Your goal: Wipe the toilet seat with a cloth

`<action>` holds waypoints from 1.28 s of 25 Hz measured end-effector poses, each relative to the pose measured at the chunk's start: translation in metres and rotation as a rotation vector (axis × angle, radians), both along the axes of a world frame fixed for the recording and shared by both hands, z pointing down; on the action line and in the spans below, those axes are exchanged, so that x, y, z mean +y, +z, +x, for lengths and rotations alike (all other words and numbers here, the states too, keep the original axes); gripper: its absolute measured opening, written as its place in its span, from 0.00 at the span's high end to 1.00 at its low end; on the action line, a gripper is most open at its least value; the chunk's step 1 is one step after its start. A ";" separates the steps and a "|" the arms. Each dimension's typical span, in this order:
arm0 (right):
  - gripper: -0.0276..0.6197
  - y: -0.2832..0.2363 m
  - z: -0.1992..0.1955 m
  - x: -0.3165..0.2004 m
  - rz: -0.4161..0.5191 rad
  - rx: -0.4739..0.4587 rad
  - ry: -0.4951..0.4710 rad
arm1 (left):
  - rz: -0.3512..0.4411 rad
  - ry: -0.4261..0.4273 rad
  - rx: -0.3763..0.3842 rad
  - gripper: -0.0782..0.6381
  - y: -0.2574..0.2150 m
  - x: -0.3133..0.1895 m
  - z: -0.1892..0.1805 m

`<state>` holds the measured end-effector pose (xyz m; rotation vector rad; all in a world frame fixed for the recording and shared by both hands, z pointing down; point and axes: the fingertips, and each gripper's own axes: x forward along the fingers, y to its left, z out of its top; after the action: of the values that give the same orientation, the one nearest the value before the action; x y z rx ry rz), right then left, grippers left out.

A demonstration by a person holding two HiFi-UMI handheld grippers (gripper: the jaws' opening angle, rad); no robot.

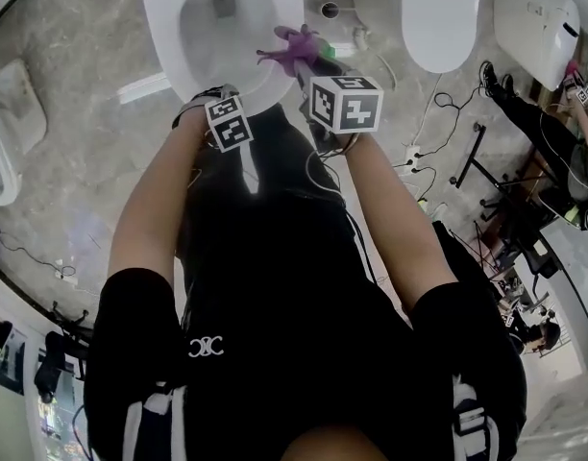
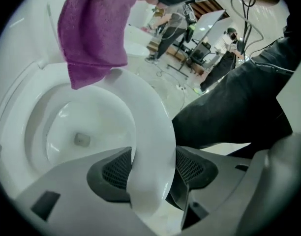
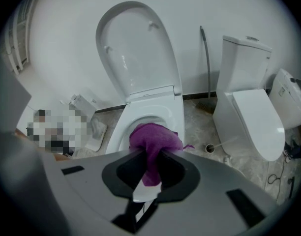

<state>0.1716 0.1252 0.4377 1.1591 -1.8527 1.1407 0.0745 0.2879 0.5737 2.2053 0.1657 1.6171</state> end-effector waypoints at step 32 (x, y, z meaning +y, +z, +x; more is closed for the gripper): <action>0.87 0.072 0.008 -0.040 0.170 -0.022 -0.060 | 0.094 -0.434 0.138 0.43 0.048 -0.012 0.032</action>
<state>0.1791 0.0853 0.5097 1.1787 -2.0196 0.9822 0.1066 0.2757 0.6218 2.2250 -0.3368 1.2583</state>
